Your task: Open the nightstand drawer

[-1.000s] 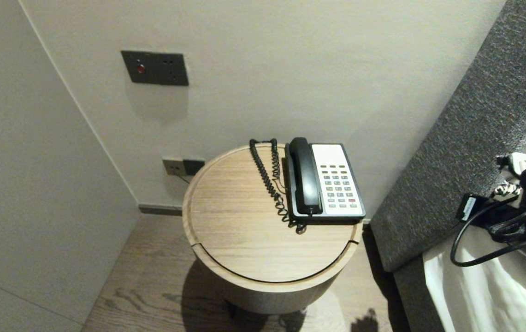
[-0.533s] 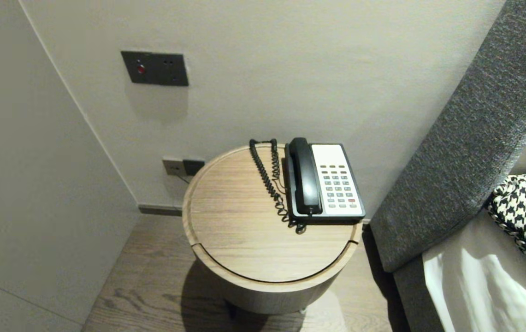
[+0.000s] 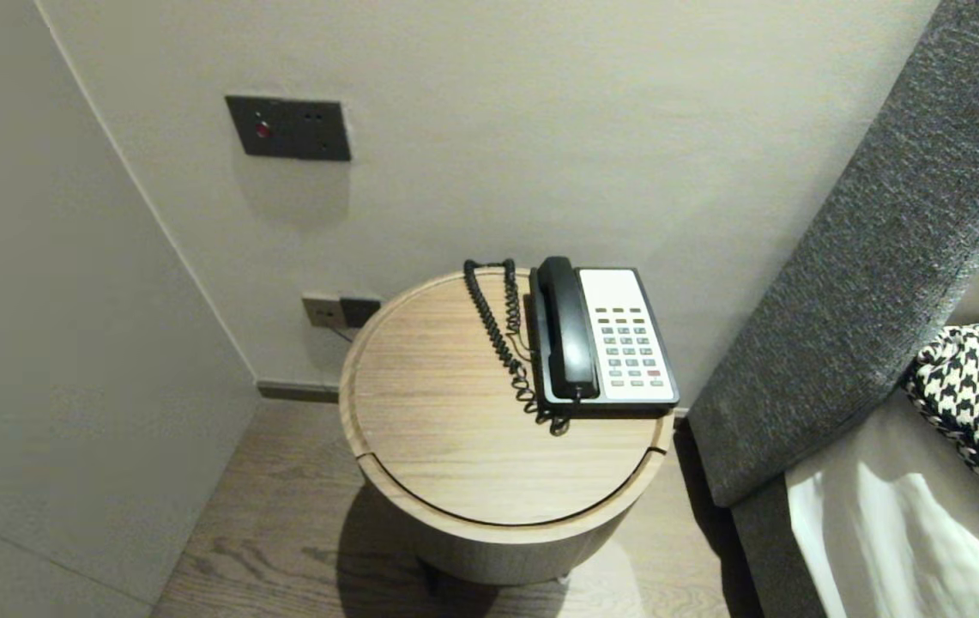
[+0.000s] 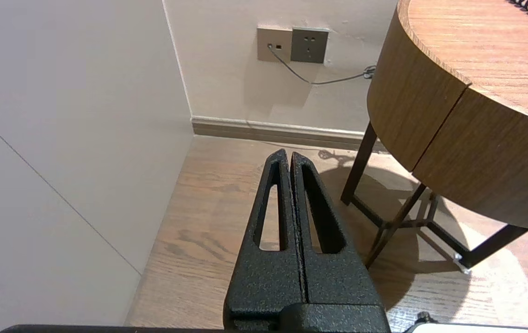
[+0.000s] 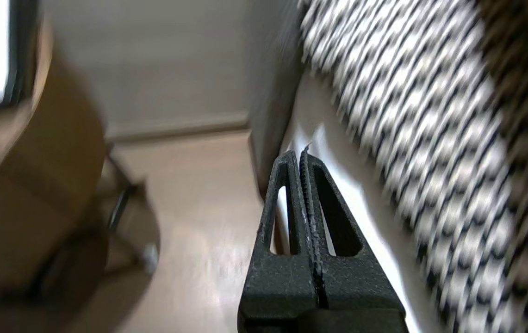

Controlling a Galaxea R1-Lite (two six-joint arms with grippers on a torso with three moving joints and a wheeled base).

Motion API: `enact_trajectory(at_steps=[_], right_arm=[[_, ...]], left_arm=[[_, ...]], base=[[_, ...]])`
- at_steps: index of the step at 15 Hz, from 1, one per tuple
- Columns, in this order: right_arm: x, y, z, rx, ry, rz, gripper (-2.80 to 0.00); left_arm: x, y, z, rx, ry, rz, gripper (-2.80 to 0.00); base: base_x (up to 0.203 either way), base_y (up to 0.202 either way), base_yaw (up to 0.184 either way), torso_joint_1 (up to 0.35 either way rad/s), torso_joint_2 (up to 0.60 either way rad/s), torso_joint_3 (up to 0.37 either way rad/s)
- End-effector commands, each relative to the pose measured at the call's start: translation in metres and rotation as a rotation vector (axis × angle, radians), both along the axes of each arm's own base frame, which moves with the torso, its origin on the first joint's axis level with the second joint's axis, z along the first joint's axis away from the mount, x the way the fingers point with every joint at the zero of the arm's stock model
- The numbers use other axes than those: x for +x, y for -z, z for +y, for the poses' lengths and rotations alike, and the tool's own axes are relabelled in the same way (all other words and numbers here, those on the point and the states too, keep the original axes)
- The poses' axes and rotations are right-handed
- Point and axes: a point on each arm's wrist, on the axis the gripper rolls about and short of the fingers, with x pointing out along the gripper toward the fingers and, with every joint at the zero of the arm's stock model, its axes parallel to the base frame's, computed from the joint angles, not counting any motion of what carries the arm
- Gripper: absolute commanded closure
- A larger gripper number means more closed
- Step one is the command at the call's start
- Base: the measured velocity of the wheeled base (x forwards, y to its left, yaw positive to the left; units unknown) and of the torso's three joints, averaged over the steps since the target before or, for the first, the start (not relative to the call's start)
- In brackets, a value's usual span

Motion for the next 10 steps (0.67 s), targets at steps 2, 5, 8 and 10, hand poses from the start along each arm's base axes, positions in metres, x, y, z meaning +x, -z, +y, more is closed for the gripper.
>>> enact_trajectory(at_steps=[2, 5, 8, 10], right_arm=[[-0.039, 0.040, 0.002, -0.041, -0.132, 0.013, 0.00], [-0.044, 0.068, 0.004, -0.076, -0.209, 0.086, 0.00], [-0.046, 0.073, 0.006, -0.076, -0.274, 0.068, 0.00], [-0.051, 0.080, 0.006, -0.088, -0.295, 0.023, 0.00]], left_arm=[[0.000, 0.000, 0.000, 0.000, -0.001, -0.002, 0.00], [0.000, 0.000, 0.000, 0.000, -0.001, -0.003, 0.00], [0.000, 0.000, 0.000, 0.000, -0.001, -0.003, 0.00], [0.000, 0.000, 0.000, 0.000, -0.001, -0.003, 0.00]], base=[[0.000, 0.000, 0.000, 0.000, 0.00, 0.000], [0.000, 0.000, 0.000, 0.000, 0.00, 0.000], [0.000, 0.000, 0.000, 0.000, 0.00, 0.000], [0.000, 0.000, 0.000, 0.000, 0.00, 0.000]])
